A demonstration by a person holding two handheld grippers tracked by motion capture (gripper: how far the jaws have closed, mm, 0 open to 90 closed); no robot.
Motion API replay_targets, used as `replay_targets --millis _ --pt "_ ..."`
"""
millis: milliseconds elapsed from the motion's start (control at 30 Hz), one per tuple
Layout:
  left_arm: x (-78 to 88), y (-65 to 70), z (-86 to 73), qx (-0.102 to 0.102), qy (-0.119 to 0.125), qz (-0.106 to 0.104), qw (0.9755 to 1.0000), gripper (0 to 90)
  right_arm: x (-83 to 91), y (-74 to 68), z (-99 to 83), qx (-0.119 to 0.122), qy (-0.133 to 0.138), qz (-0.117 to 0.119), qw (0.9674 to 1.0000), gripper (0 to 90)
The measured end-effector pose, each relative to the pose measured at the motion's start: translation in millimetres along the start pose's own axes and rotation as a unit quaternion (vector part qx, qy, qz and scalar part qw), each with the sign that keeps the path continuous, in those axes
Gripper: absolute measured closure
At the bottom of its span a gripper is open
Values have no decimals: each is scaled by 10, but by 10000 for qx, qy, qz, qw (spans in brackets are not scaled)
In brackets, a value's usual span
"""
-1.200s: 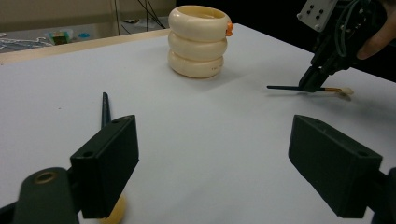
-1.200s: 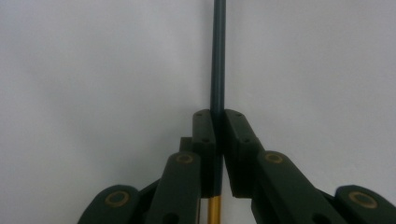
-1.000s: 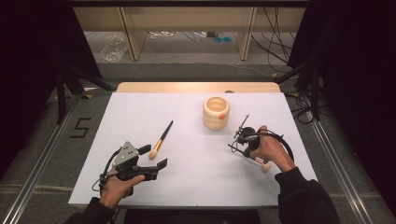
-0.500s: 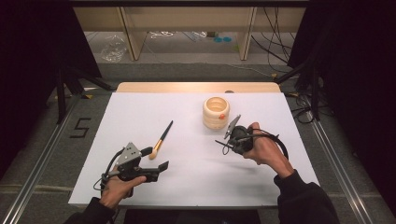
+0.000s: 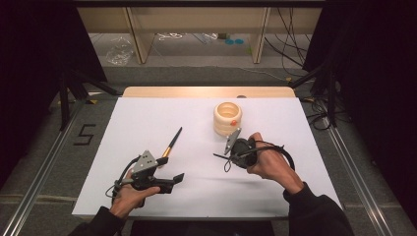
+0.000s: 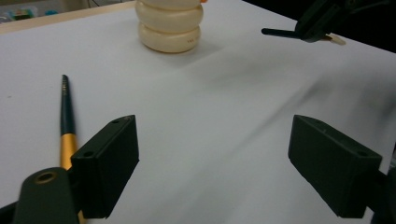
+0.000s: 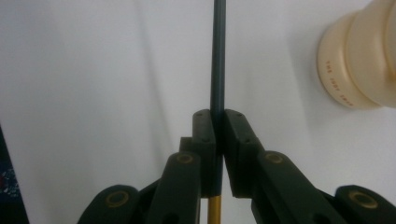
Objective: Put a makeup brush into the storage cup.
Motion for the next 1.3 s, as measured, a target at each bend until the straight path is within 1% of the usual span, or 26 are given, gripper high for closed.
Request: replay_targets --millis 33,67,200,233,367,400,467,500,533,567,600,667,700,800,833,867,900,933,967,1000,1100,1133,1167,1233,1267,1300 --pt "-35 19 16 -67 -48 -59 9999 160 2 -8 13 37 25 2 10000 837" --pt "-65 40 24 -66 -93 -114 9999 161 2 -23 31 112 34 15 9999 837" --pt "-175 103 55 -342 -303 -308 9985 169 10 -69 83 206 92 -39 9997 838" --pt "-192 118 64 -352 -332 -362 9982 170 4 -57 93 344 122 -98 9993 837" --pt "-273 170 128 -514 -365 -473 9969 183 3 -107 108 325 94 -11 9994 837" --pt "-285 181 141 -516 -413 -469 9967 192 1 -103 110 344 107 -30 9993 837" --pt "-321 189 166 -622 -442 -517 9957 204 -4 -102 108 393 99 -46 9992 837" --pt "-339 197 174 -623 -424 -496 9959 210 -3 -100 107 414 113 -56 9991 837" --pt "-349 200 182 -651 -457 -571 9952 225 -5 -104 106 447 88 -67 9989 837" --pt "-356 203 188 -648 -450 -530 9955 241 -12 -105 107 495 121 -69 9987 837" --pt "-361 195 202 -748 -492 -538 9945 247 -3 -120 110 452 101 -77 9989 837" --pt "-374 202 210 -739 -504 -523 9946 258 -5 -145 123 582 86 -73 9982 837" --pt "-376 198 219 -801 -539 -537 9939 277 -14 -174 140 630 59 -93 9979 837" --pt "-384 202 238 -786 -567 -563 9937 297 -26 -216 163 688 31 -61 9976 837" --pt "-384 201 243 -823 -659 -646 9923 310 -34 -227 171 763 25 -63 9971 837" --pt "-389 205 249 -842 -692 -648 9919 320 -42 -247 189 818 38 -60 9966 837" --pt "-392 205 258 -932 -748 -709 9903 326 -48 -253 195 899 9 -69 9959 837" --pt "-392 218 258 -835 -805 -775 9902 344 -57 -273 197 883 -35 -46 9961 837" --pt "-392 225 269 -855 -858 -791 9895 359 -55 -289 201 861 -70 -21 9963 837" --pt "-391 240 275 -812 -909 -867 9888 369 -60 -304 207 928 -86 18 9957 837" --pt "-402 260 291 -813 -1000 -969 9869 409 -70 -337 225 984 -56 42 9951 837" --pt "-403 266 295 -793 -1039 -967 9867 422 -71 -363 231 913 -37 93 9958 837" --pt "-405 270 301 -799 -1056 -976 9864 436 -69 -351 230 1066 -66 47 9943 837" --pt "-415 278 313 -811 -1071 -1037 9855 463 -75 -381 241 982 -33 104 9951 837" --pt "-418 285 320 -805 -1082 -1073 9850 474 -70 -367 238 1132 -73 40 9935 837" --pt "-420 288 325 -824 -1093 -1094 9845 489 -72 -386 245 1086 -32 75 9941 837"
Point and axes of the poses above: each handheld gripper's, and its own axes: x roughly backward along the jaws, z roughly out of its top, y roughly to its right, the point moved 4 cm from there along -x, roughly forward along the jaws, and after that the axes turned 12 degrees about -y, right-handed, at the moved point
